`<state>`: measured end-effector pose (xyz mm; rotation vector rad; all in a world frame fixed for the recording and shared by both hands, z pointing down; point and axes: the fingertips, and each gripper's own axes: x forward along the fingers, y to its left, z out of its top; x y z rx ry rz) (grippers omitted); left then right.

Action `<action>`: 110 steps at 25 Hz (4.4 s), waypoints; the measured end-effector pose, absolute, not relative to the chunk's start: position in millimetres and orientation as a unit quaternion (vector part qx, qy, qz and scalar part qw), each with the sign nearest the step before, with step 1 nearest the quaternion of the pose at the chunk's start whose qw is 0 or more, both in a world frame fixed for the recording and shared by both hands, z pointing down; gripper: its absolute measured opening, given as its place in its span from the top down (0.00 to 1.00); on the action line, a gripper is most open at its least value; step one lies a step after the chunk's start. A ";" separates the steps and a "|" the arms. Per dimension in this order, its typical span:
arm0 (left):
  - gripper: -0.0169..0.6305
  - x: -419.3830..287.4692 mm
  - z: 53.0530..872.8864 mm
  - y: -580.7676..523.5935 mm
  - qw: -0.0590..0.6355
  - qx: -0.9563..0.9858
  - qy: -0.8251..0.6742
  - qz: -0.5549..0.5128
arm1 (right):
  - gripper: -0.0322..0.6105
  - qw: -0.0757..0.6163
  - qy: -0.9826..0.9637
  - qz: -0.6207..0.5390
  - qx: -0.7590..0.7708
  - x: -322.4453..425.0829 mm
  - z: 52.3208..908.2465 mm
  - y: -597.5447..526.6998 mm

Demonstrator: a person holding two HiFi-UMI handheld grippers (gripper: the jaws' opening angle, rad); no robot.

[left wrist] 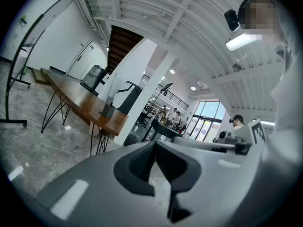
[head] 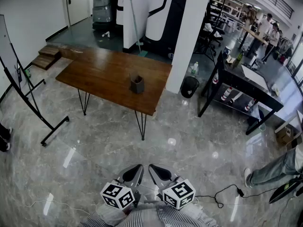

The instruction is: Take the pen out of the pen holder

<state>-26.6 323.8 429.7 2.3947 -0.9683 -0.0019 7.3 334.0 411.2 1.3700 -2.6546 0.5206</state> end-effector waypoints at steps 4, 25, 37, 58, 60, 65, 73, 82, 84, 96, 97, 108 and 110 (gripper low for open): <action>0.96 -18.9 429.9 304.2 0.272 0.892 -0.360 0.000 | 0.95 0.054 -0.873 0.173 0.452 15.5 414.2 315.8; 0.96 -19.6 418.6 26.6 0.255 0.906 -0.337 -0.002 | 0.95 0.042 -0.864 0.162 0.476 18.5 402.7 37.5; 0.96 -17.1 437.5 -86.9 0.286 0.902 -0.324 0.009 | 0.95 0.056 -0.864 0.178 0.467 14.3 416.3 -70.9; 0.96 -8.9 480.8 -145.6 0.346 0.857 -0.380 0.024 | 0.94 0.141 -0.867 0.202 0.433 32.4 472.1 -146.8; 0.96 -8.6 484.3 -155.7 0.346 0.857 -0.381 0.021 | 0.89 0.151 -0.868 0.197 0.430 30.2 476.8 -156.6; 0.96 -6.9 492.6 -173.9 0.349 0.855 -0.383 0.016 | 0.83 0.162 -0.871 0.178 0.428 29.5 486.3 -179.8; 0.96 -11.9 510.2 -184.8 0.367 0.845 -0.389 0.015 | 0.76 0.196 -0.876 0.130 0.420 24.4 497.4 -209.8; 0.96 -16.8 515.2 -192.7 0.382 0.836 -0.393 0.008 | 0.74 0.222 -0.882 0.065 0.411 16.3 501.4 -225.4; 0.96 -15.9 515.4 -194.1 0.382 0.836 -0.394 0.008 | 0.77 0.221 -0.879 0.066 0.417 17.1 501.2 -227.0; 0.96 -17.6 513.0 -195.1 0.383 0.835 -0.396 0.006 | 0.89 0.223 -0.870 0.039 0.438 24.7 492.1 -236.1; 0.96 -17.3 512.7 -195.1 0.382 0.835 -0.396 0.006 | 0.89 0.222 -0.867 0.043 0.443 26.9 492.3 -236.8; 0.96 -11.0 494.8 -187.1 0.368 0.843 -0.392 0.003 | 0.89 0.193 -0.862 0.026 0.468 39.8 460.8 -238.9; 0.96 -9.4 487.7 -182.2 0.364 0.846 -0.390 0.003 | 0.89 0.185 -0.862 0.026 0.472 42.1 449.1 -236.3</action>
